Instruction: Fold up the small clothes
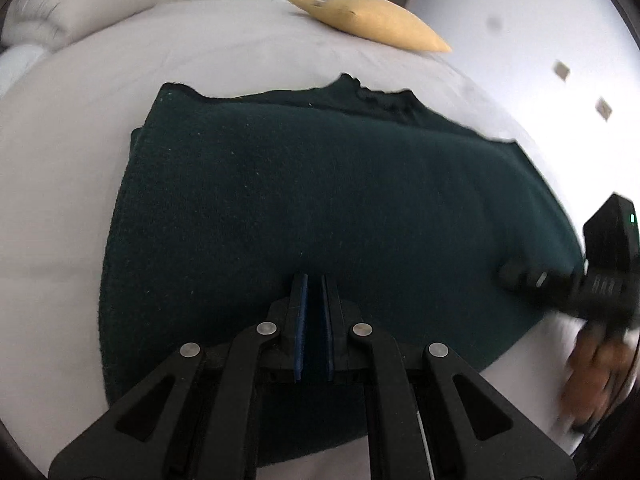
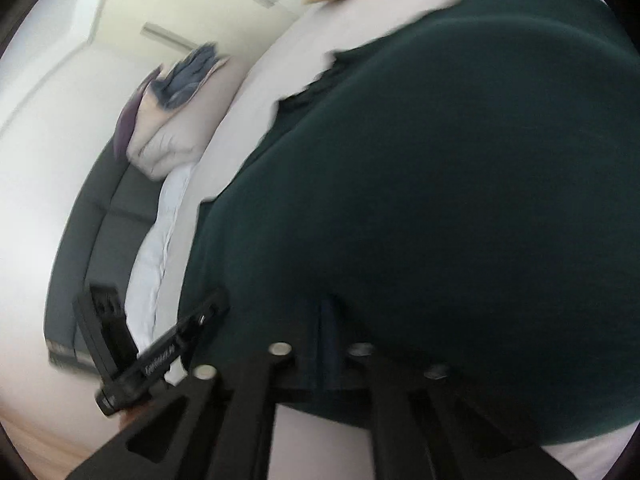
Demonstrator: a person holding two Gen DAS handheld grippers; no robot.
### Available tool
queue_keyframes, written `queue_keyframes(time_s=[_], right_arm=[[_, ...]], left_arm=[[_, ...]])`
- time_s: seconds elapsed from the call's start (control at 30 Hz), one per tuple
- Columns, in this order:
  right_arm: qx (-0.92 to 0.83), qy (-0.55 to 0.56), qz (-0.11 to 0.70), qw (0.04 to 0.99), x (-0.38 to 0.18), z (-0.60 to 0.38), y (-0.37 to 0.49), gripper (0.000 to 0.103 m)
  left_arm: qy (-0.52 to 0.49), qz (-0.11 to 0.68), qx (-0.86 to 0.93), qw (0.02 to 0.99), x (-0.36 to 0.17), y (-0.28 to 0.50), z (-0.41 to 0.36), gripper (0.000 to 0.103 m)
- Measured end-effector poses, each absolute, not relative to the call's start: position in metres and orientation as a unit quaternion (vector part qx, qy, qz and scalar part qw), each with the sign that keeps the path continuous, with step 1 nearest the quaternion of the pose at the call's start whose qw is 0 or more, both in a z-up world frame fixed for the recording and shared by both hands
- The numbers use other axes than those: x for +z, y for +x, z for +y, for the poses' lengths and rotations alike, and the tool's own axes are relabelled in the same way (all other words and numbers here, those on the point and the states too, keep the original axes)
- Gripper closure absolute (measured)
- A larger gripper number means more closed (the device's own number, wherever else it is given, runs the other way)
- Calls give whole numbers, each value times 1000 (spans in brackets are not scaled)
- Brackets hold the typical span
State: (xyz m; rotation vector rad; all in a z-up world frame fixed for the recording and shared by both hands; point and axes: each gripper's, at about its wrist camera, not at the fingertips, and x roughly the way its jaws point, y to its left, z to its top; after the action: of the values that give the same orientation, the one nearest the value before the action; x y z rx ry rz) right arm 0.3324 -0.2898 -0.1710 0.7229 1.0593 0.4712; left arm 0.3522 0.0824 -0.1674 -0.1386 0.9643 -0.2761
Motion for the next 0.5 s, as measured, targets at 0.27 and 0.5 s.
queue_keyframes(time_s=[0.27, 0.5], right_arm=[[75, 392, 408, 821, -158, -426, 300, 103], [-34, 407, 349, 843, -118, -463, 262, 95]], left_arm=[[-51, 454, -119, 881, -178, 330, 81, 96], [-43, 451, -115, 884, -179, 326, 80, 96]])
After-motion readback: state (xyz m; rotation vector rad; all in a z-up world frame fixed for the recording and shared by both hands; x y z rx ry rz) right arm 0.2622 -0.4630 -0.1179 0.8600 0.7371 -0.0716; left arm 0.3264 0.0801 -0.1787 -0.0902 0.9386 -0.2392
